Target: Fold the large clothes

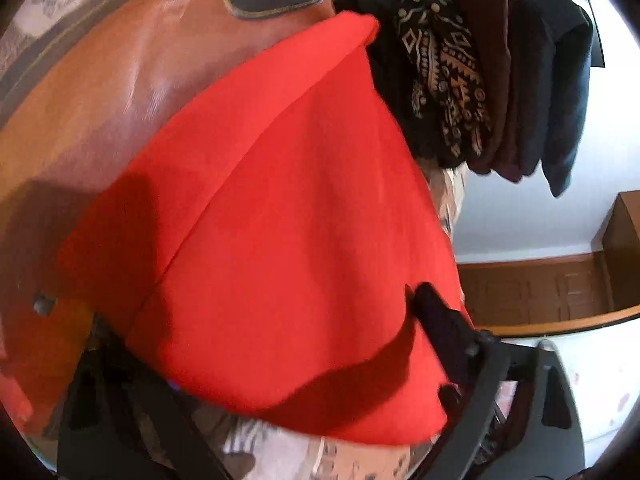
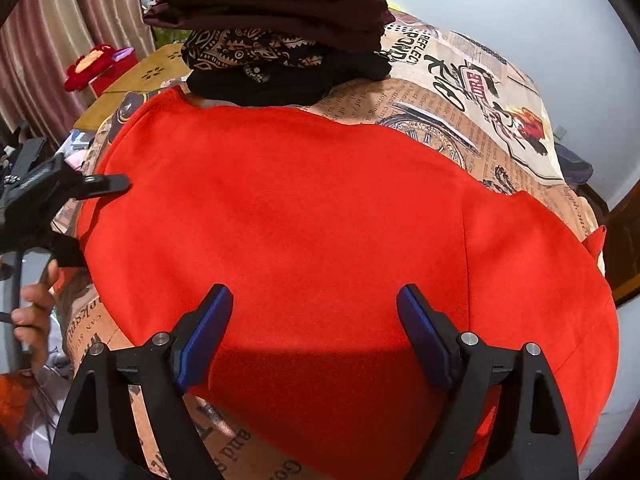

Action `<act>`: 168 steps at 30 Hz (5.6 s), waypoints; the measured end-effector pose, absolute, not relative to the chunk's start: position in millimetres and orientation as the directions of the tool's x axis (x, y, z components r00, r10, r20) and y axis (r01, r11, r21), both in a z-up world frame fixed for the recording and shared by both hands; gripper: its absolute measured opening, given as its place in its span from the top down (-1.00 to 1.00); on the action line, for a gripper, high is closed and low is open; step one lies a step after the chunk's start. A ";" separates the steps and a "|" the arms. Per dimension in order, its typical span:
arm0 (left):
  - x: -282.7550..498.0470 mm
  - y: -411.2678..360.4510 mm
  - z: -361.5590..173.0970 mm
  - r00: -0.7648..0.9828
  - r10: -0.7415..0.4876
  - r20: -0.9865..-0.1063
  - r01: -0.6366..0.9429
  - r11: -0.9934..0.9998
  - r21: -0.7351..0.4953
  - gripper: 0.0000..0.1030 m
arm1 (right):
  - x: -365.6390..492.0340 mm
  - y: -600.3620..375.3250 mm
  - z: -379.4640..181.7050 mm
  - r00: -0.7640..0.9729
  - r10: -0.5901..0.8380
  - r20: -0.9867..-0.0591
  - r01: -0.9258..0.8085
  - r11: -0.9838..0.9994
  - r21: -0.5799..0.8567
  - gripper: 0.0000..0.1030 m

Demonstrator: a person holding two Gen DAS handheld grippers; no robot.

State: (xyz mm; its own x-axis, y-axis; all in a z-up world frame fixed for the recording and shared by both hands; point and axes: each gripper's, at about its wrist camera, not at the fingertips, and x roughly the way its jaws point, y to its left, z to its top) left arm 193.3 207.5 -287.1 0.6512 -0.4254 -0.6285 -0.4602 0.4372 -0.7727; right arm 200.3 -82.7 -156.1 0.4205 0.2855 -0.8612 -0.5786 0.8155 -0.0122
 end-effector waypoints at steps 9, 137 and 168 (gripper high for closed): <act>201.7 196.5 -234.6 0.701 -0.304 -0.645 -0.364 0.626 -0.690 0.73 | 203.5 -78.3 -138.9 0.416 0.288 -0.863 -0.590 0.808 -0.015 -0.61; 324.6 87.8 -239.1 0.304 -0.648 -0.698 -0.072 0.715 -0.695 -0.11 | 339.4 -173.7 -197.9 -0.098 0.697 -0.710 -0.242 0.676 0.696 0.45; 318.5 173.5 93.6 0.710 -0.472 -0.523 0.203 0.848 -0.490 0.45 | 304.1 -70.1 92.4 0.361 0.765 -0.533 -0.567 0.634 0.526 0.58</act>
State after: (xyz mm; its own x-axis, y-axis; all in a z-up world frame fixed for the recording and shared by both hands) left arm 318.5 173.5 93.6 0.7099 -0.4723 -0.5225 0.2032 0.8477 -0.4901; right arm 304.1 -70.1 92.4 0.3611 0.7654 -0.5327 -0.5669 0.6337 0.5264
